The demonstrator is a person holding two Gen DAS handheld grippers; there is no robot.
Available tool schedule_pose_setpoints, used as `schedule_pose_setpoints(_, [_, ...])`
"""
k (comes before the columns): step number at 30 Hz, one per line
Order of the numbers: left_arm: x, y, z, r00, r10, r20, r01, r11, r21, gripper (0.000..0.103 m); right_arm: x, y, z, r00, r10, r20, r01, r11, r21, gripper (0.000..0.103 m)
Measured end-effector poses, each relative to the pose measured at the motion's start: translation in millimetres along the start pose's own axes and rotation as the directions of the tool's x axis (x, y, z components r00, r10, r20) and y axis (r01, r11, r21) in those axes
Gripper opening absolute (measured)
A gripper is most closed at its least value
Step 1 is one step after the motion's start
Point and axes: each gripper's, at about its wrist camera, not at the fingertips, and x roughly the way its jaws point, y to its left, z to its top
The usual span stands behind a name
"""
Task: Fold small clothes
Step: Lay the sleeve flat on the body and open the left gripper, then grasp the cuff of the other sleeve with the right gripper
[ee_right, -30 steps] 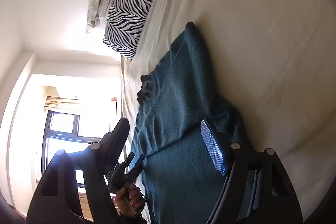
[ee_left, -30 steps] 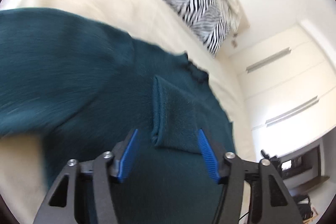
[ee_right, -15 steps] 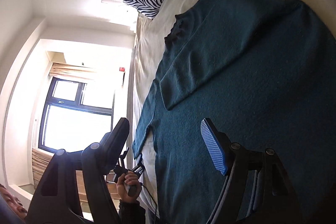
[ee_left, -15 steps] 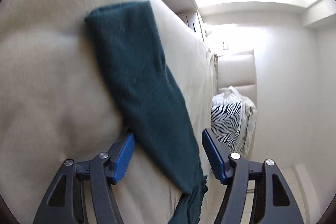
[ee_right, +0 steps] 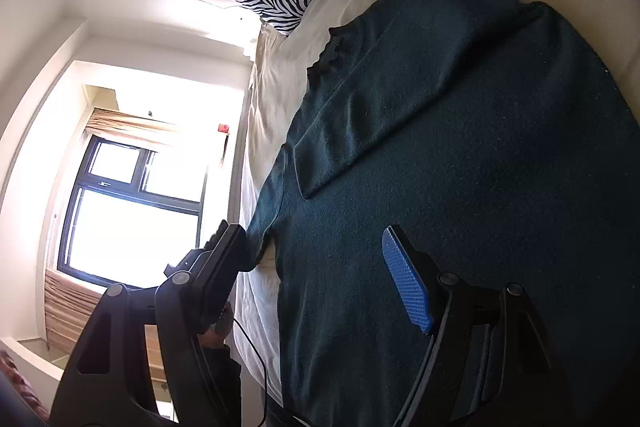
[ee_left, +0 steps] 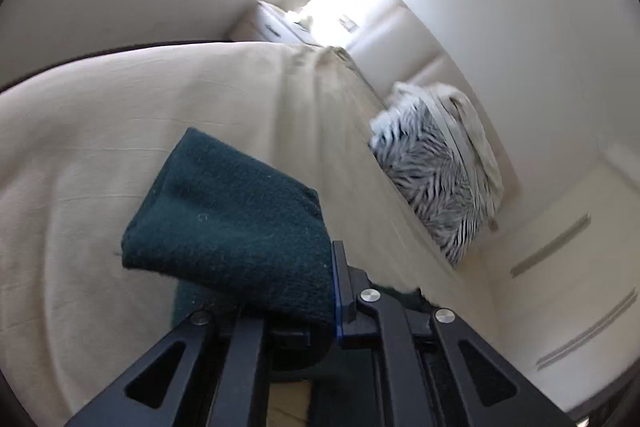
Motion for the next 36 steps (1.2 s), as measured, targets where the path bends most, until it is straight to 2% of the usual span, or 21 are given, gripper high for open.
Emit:
schedule_pose_setpoints(1, [14,-41,-18,0.999,-0.005,-0.034,0.009,0.993,0.115,0.008,-4,-3,1,1.0,0.004,0.008,-0.004,1.0,0.003,0.071])
schedule_pose_setpoints(2, [30,-81,-37,0.997,-0.006,-0.074,0.023,0.972,0.232,0.009,-8,-5,2,1.0,0.008,0.017,-0.008,1.0,0.006,0.071])
schedule_pose_setpoints(3, [46,-117,-62,0.994,0.006,-0.113,0.034,0.938,0.346,0.009,-12,-7,4,1.0,0.009,0.027,-0.009,1.0,0.009,0.071])
schedule_pose_setpoints(4, [60,-148,-92,0.989,0.035,-0.141,0.034,0.887,0.46,0.009,-18,-11,6,0.999,0.008,0.037,-0.009,1.0,0.014,0.071])
schedule_pose_setpoints(6, [87,-190,-157,0.978,0.106,-0.178,0.034,0.765,0.643,0.01,-29,-20,9,0.998,0.001,0.055,-0.003,1.0,0.026,0.071])
schedule_pose_setpoints(7, [102,-204,-188,0.968,0.15,-0.2,0.037,0.705,0.708,0.012,-35,-26,11,0.998,-0.008,0.063,0.005,0.999,0.034,0.071])
schedule_pose_setpoints(9, [109,-203,-243,0.95,0.227,-0.214,0.036,0.601,0.799,0.013,-43,-34,14,0.996,-0.04,0.074,0.037,0.999,0.039,0.071])
schedule_pose_setpoints(11, [111,-202,-285,0.938,0.297,-0.18,0.024,0.461,0.887,0.027,-48,-41,18,0.995,-0.064,0.076,0.062,0.997,0.035,0.071])
schedule_pose_setpoints(13, [103,-204,-304,0.949,0.298,-0.107,-0.002,0.343,0.939,0.046,-48,-46,23,0.994,-0.083,0.076,0.08,0.996,0.032,0.071])
schedule_pose_setpoints(14, [99,-205,-305,0.953,0.297,-0.064,-0.028,0.296,0.955,0.052,-46,-47,26,0.994,-0.084,0.076,0.082,0.996,0.031,0.071])
schedule_pose_setpoints(15, [90,-202,-305,0.955,0.291,-0.046,-0.038,0.276,0.96,0.065,-42,-48,29,0.994,-0.085,0.074,0.082,0.996,0.032,0.071])
schedule_pose_setpoints(16, [83,-202,-303,0.959,0.278,-0.052,-0.031,0.288,0.957,0.072,-35,-47,33,0.993,-0.09,0.072,0.088,0.996,0.033,0.071])
schedule_pose_setpoints(19, [63,-189,-283,0.966,0.237,-0.1,0.0,0.387,0.922,0.082,-2,-35,43,0.993,-0.116,0.036,0.116,0.993,-0.012,0.071])
schedule_pose_setpoints(21, [54,-180,-272,0.962,0.246,-0.117,-0.005,0.445,0.895,0.082,25,-26,47,0.988,-0.157,-0.004,0.156,0.987,-0.04,0.071])
schedule_pose_setpoints(24, [36,-156,-251,0.959,0.19,-0.211,0.054,0.608,0.792,0.082,65,-14,50,0.979,-0.197,-0.06,0.191,0.977,-0.096,0.071])
schedule_pose_setpoints(27, [27,-129,-234,0.957,0.164,-0.238,0.055,0.706,0.706,0.082,101,-12,53,0.944,-0.318,-0.087,0.307,0.944,-0.121,0.071])
schedule_pose_setpoints(30, [18,-103,-219,0.957,0.123,-0.261,0.062,0.795,0.603,0.078,122,3,51,0.925,-0.373,-0.07,0.354,0.915,-0.195,0.067])
schedule_pose_setpoints(31, [16,-94,-213,0.959,0.11,-0.262,0.06,0.823,0.565,0.077,128,11,48,0.917,-0.392,-0.073,0.367,0.901,-0.234,0.062])
schedule_pose_setpoints(33, [14,-79,-204,0.959,0.091,-0.268,0.058,0.862,0.503,0.076,145,23,44,0.889,-0.45,-0.084,0.405,0.858,-0.315,0.041])
schedule_pose_setpoints(35, [13,-68,-199,0.958,0.09,-0.274,0.048,0.886,0.46,0.073,160,34,42,0.851,-0.522,-0.06,0.46,0.795,-0.395,0.029])
schedule_pose_setpoints(36, [10,-64,-198,0.956,0.088,-0.278,0.047,0.895,0.444,0.07,162,39,42,0.844,-0.534,-0.047,0.469,0.778,-0.419,0.014])
